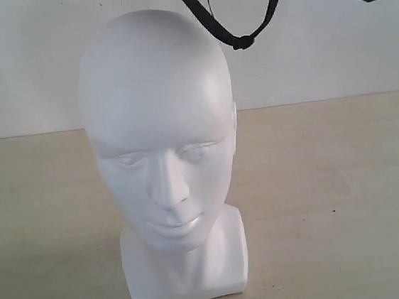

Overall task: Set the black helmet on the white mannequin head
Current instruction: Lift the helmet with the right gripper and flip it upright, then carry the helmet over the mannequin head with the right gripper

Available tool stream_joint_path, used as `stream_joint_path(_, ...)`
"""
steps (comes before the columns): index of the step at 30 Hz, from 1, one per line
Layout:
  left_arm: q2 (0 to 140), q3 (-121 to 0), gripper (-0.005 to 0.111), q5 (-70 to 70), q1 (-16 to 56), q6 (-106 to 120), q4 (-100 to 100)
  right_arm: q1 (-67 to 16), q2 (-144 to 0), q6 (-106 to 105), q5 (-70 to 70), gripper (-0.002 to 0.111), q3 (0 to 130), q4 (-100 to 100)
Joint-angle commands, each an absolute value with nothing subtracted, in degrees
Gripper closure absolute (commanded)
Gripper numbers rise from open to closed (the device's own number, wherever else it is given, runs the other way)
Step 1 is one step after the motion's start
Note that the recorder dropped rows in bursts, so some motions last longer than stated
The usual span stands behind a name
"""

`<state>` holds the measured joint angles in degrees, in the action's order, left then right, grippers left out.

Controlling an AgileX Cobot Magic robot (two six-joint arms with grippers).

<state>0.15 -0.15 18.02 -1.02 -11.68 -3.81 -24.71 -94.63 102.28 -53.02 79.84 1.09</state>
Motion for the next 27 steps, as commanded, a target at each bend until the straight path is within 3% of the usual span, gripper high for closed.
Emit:
stream_joint_path(1, 0.00, 0.00, 0.102, 17.59, -0.67, -11.99, -3.89, -25.25, -93.24, 101.45, -58.47, 0.109, 81.22, 1.41)
stream_joint_path(10, 0.00, 0.00, 0.102, 17.59, -0.67, -11.99, -3.89, -25.64, -93.24, 105.81, -60.56, 0.109, 80.42, 2.08)
stream_joint_path(27, 0.00, 0.00, 0.102, 17.59, -0.67, -11.99, -3.89, -34.39, -93.13, 105.55, -60.87, 0.109, 80.66, -0.54)
